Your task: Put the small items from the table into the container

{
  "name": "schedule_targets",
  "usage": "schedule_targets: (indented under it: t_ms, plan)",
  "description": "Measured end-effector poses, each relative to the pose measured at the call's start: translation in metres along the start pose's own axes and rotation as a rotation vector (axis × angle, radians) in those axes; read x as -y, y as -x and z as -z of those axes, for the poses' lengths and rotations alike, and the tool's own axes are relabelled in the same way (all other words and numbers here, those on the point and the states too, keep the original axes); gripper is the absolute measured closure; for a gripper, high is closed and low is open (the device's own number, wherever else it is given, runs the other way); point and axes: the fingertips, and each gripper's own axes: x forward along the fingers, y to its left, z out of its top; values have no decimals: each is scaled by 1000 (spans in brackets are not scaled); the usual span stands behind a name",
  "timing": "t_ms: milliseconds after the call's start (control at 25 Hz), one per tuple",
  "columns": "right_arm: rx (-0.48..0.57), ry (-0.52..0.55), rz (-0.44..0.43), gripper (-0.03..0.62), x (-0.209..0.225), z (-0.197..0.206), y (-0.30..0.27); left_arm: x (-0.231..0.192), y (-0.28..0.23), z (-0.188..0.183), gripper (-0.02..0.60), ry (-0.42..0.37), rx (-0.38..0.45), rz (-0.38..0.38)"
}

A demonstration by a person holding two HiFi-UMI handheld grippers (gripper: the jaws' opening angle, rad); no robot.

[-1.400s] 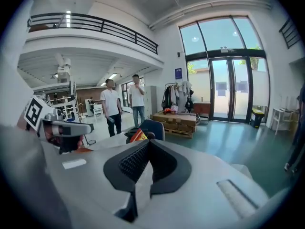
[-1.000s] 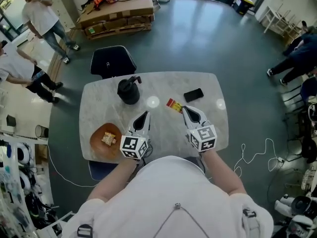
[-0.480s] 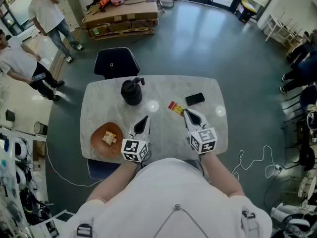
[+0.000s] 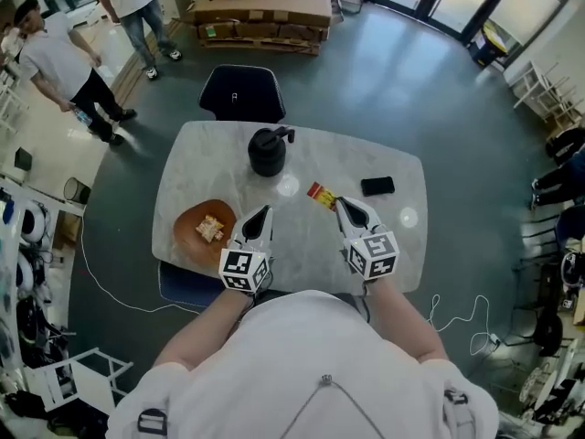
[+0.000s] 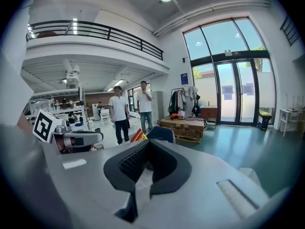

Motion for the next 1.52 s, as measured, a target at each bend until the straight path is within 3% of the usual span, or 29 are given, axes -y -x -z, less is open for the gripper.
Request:
schedule_targets:
  t_ms: [360,760,920,1160,1520]
  plan:
    - [-76,90,-257,566,-77,-9,-69,-62,60,-11,580,37,58,-226]
    - [-174,210,-554,566,-241,18,-155,-161,208,9,580,99,72,-557]
    - [-268,258,-621,566,-280,54,-185,-180,246,18,580,129,74,-644]
    - [-471,383,-692,566,-320,139,-228,-195,289,38,580,179,74,-733]
    - [-769,432,-700,566,-338,246,-269,-213,325,71,580,254,44,-826]
